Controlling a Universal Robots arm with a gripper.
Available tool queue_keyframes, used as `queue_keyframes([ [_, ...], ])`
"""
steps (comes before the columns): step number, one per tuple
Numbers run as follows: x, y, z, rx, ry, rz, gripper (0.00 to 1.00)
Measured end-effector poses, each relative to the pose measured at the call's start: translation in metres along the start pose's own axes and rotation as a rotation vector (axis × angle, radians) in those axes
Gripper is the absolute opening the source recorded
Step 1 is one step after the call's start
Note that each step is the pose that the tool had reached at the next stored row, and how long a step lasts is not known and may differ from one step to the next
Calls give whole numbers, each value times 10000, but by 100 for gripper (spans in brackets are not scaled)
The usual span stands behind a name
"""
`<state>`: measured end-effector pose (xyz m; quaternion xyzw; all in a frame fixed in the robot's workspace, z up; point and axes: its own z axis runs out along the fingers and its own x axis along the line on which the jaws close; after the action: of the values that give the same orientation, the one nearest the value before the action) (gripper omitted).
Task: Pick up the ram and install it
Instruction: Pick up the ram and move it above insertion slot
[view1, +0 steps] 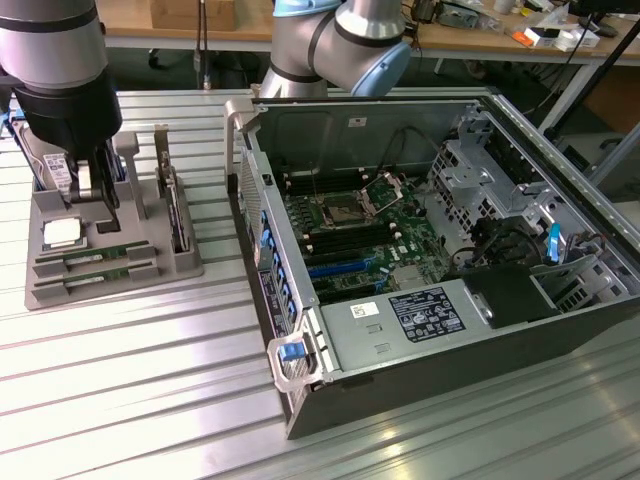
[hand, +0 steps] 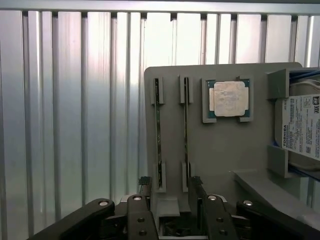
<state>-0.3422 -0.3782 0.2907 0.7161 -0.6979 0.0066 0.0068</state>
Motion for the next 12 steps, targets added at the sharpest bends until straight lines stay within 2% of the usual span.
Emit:
queue_keyframes([
  [12, -5, 66, 183, 0, 0, 0, 42],
])
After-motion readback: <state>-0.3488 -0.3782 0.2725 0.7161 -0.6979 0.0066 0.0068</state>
